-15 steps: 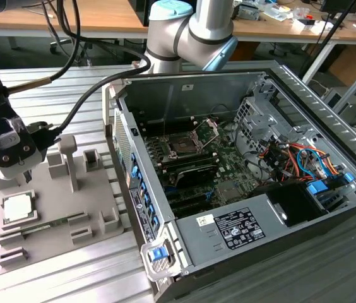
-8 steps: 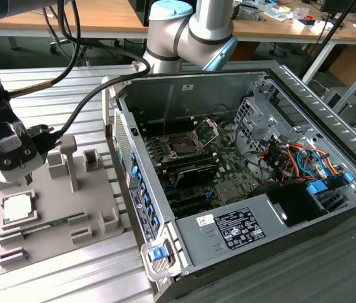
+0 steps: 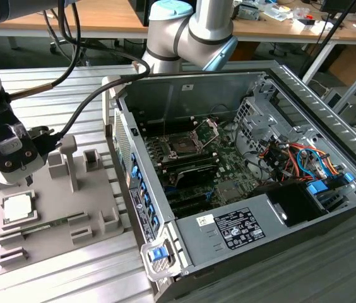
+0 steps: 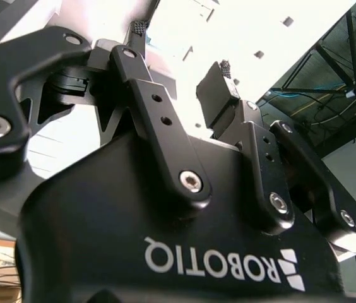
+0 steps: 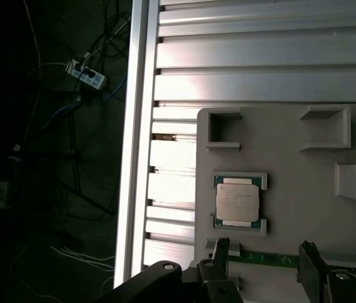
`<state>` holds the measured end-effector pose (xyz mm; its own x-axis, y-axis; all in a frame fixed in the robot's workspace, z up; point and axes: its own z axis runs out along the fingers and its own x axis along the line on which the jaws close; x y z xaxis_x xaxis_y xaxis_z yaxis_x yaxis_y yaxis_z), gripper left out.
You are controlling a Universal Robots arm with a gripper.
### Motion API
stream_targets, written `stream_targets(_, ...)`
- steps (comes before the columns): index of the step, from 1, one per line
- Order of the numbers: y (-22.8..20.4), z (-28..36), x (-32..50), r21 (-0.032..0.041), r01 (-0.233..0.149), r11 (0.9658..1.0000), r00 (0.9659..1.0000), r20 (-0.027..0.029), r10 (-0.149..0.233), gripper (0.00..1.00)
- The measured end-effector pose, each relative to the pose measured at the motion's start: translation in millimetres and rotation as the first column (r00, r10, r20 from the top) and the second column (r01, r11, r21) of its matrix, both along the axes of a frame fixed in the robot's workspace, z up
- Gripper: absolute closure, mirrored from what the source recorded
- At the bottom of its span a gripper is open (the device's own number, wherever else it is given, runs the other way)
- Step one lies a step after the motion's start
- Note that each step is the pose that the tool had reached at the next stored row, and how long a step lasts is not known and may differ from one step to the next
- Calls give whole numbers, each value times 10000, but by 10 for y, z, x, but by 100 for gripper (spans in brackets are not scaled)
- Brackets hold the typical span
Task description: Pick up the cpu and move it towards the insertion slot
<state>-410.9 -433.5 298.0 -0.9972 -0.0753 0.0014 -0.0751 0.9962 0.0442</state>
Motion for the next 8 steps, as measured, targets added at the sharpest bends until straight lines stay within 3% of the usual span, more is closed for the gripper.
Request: stream_targets(8, -3, -33, 0, 1, -4, 10000, 10000, 1, 4, 46)
